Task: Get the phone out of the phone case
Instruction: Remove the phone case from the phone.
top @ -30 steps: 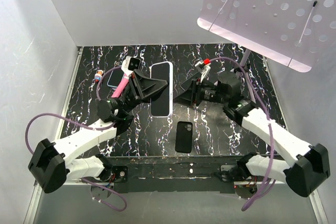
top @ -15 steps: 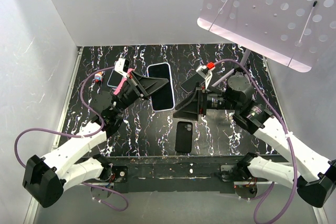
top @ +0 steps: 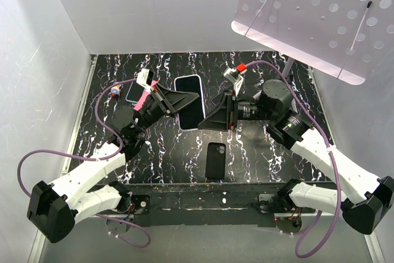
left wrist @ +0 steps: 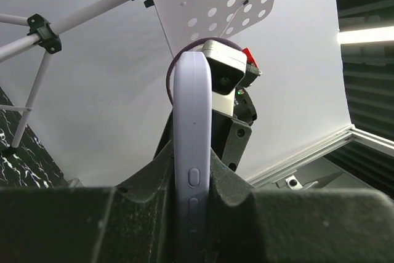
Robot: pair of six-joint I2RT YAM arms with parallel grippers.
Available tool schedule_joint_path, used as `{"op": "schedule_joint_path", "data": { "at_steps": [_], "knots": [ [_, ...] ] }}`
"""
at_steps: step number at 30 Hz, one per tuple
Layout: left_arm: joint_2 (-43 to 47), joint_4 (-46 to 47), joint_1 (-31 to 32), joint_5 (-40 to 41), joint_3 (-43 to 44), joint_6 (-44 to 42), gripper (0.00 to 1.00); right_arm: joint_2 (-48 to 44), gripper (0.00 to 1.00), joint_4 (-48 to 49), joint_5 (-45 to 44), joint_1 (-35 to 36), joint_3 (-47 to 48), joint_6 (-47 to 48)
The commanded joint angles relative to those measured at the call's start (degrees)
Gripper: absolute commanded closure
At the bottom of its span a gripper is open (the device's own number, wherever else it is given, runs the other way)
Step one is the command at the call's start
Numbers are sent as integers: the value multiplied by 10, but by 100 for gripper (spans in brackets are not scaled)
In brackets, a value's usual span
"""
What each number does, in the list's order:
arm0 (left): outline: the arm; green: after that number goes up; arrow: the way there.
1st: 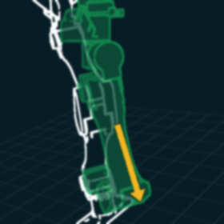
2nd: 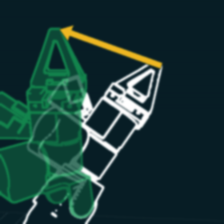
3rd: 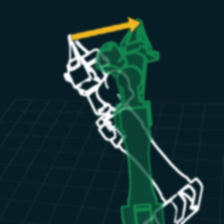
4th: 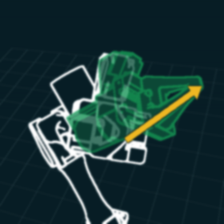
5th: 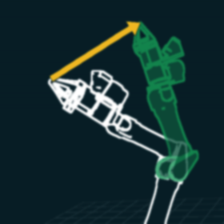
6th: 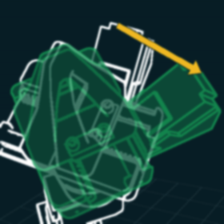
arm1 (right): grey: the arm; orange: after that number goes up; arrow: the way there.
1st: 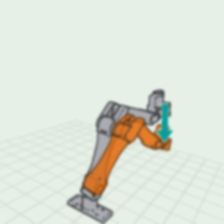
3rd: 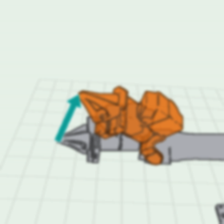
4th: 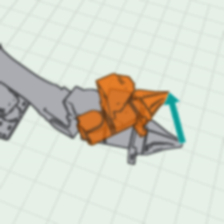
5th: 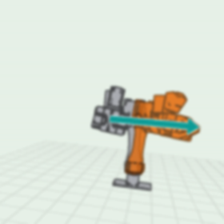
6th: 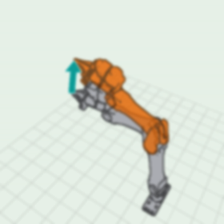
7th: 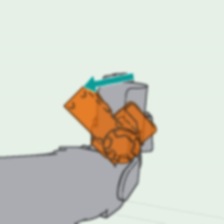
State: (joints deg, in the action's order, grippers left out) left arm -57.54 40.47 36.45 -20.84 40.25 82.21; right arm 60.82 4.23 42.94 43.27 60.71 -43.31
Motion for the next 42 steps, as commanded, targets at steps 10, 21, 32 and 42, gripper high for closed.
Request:
{"op": "schedule_joint_path", "data": {
  "at_steps": [10, 21, 32, 42],
  "knots": [
    [23, 0, -8, -5, 40, -1, 100, -1, 61, -35, 1, 25, 32, 74],
    [-8, 81, -8, -82, 50, 57, 100, 4, 99, -40, -29, 24, 47, 147],
    [-28, 171, -2, -251, 109, 170, 100, 22, 99, -101, -163, 77, 84, 431],
    [-23, 224, 8, -219, 69, 204, 100, 87, 99, -106, -425, 88, 170, 320]
  ]
}}
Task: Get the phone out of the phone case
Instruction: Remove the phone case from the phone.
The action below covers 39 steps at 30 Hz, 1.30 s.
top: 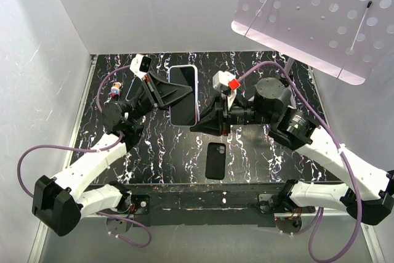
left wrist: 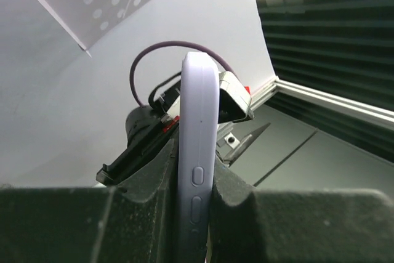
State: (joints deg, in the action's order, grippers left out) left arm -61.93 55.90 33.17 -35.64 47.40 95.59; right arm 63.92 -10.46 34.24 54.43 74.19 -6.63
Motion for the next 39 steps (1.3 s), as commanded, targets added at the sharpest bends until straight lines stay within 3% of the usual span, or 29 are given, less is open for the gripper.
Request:
{"op": "schedule_joint_path", "data": {
  "at_steps": [1, 3, 6, 12, 14, 18, 21, 22, 26, 29, 33, 39],
  "knots": [
    [16, 80, 42, -69, 1, 74, 100, 66, 99, -12, -421, -25, 53, -122],
    [7, 99, 43, -66, 5, 79, 100, 83, 99, -99, -506, -25, 70, -206],
    [-13, 145, 46, -40, 2, 101, 100, 101, 99, -182, -550, -25, 62, -289],
    [-54, 203, 48, 22, -15, 144, 100, 81, 99, -229, -617, -5, 30, -247],
    [-58, 208, 49, 42, -25, 144, 100, 54, 99, -220, -574, -5, 17, -210],
    [-15, 125, 48, 89, -64, 78, 100, 7, 73, -243, -381, -27, 20, -231],
    [33, 28, 45, 143, -98, 15, 100, -43, 37, -201, -235, -53, -22, -297],
    [45, 9, 40, 157, -106, 2, 100, -59, 30, -193, -213, -61, -42, -313],
    [70, -35, 28, 188, -126, -19, 100, -112, 22, -134, -119, -68, -84, -357],
    [53, -15, 25, 179, -129, -10, 100, -139, 25, 0, -62, -69, -111, -434],
    [45, 15, 25, 188, -143, 2, 100, -135, 50, 32, -64, -68, -107, -471],
    [62, -25, 25, 185, -131, -23, 100, -94, 55, 116, -15, -67, -106, -517]
  ]
}}
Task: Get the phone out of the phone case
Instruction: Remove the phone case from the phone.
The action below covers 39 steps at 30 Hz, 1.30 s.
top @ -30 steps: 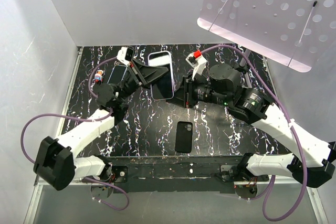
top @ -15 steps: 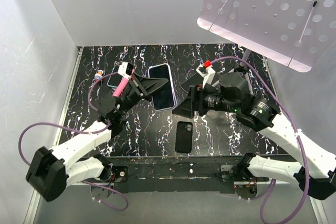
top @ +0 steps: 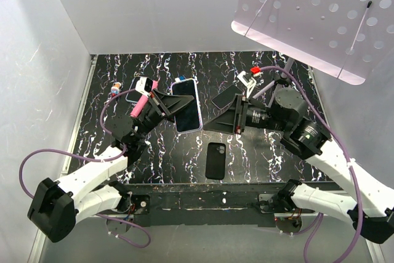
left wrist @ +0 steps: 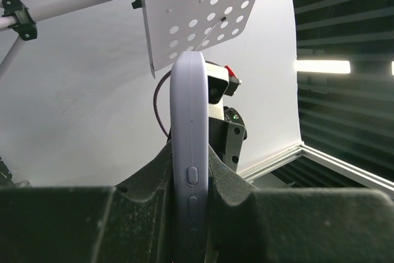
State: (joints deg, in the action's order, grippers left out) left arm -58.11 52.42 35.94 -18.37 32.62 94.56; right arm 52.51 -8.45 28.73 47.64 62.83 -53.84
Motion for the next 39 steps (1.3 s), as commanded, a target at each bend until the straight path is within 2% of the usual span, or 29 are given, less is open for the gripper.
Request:
{"op": "schedule_joint_path", "data": {
  "at_steps": [1, 6, 13, 26, 36, 39],
  "knots": [
    [23, 8, -3, 11, 18, -15, 100, 20, 56, 99, 33, 2, 6, -44],
    [12, 22, -3, 6, 17, -6, 100, 26, 58, 118, 21, 1, -2, -50],
    [4, 53, -4, 8, 17, 8, 100, 40, 60, 93, 5, 1, -20, -43],
    [6, 60, -8, 10, 15, 12, 100, 24, 60, 35, -19, 1, -15, -6],
    [-1, 73, -8, 6, 17, 25, 100, 45, 60, 58, -7, 1, -16, -14],
    [5, 66, -8, 6, 19, 22, 100, 51, 59, 37, -24, 1, -7, -5]
  ]
}}
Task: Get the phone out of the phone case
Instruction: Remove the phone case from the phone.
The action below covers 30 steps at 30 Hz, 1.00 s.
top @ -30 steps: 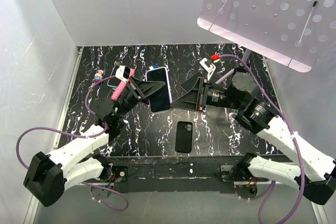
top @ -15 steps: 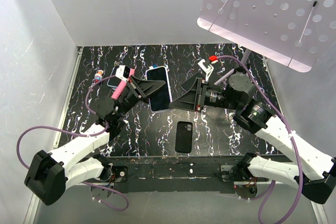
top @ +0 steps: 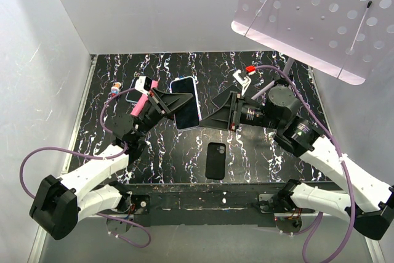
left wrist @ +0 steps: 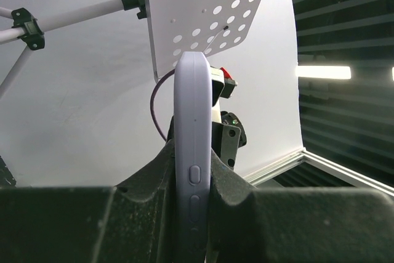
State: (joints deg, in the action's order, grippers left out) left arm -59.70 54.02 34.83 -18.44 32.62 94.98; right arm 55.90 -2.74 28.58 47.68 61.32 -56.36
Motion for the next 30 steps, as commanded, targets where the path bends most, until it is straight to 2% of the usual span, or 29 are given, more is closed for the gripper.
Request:
{"op": "schedule_joint_path", "data": {
  "at_steps": [1, 5, 10, 14, 15, 16, 17, 18, 22, 24, 26, 27, 30],
  "knots": [
    [21, 47, 3, 5, 24, 16, 100, 21, 59, -37, -36, 1, 12, 27],
    [16, 42, 3, -12, 45, 8, 100, 47, 59, -86, -70, 5, 21, 44],
    [16, 16, 15, -29, 60, -15, 100, 87, 59, -65, -83, 5, 47, 39],
    [10, -17, 34, -41, 66, -36, 100, 119, 61, -27, -55, 4, 83, 28],
    [8, -25, 38, -49, 69, -41, 100, 133, 64, -15, -42, 2, 90, 21],
    [7, -37, 38, -59, 73, -51, 100, 140, 77, -11, -22, -1, 97, 17],
    [7, -59, 37, -73, 76, -65, 100, 141, 93, -4, -6, -7, 97, 8],
    [12, -86, 32, -84, 82, -80, 100, 139, 99, 4, 6, -13, 93, -7],
    [46, -209, 15, -112, 86, -159, 40, 90, 99, 71, 50, -56, 28, -80],
    [77, -274, 8, -100, 80, -207, 22, 59, 99, 99, 73, -82, -5, -121],
    [108, -321, 5, -83, 76, -254, 13, 35, 99, 135, 103, -107, -36, -162],
    [118, -341, 5, -78, 75, -276, 11, 26, 99, 156, 118, -118, -47, -182],
    [124, -364, 5, -89, 79, -318, 14, 0, 99, 186, 144, -152, -66, -224]
  ]
}}
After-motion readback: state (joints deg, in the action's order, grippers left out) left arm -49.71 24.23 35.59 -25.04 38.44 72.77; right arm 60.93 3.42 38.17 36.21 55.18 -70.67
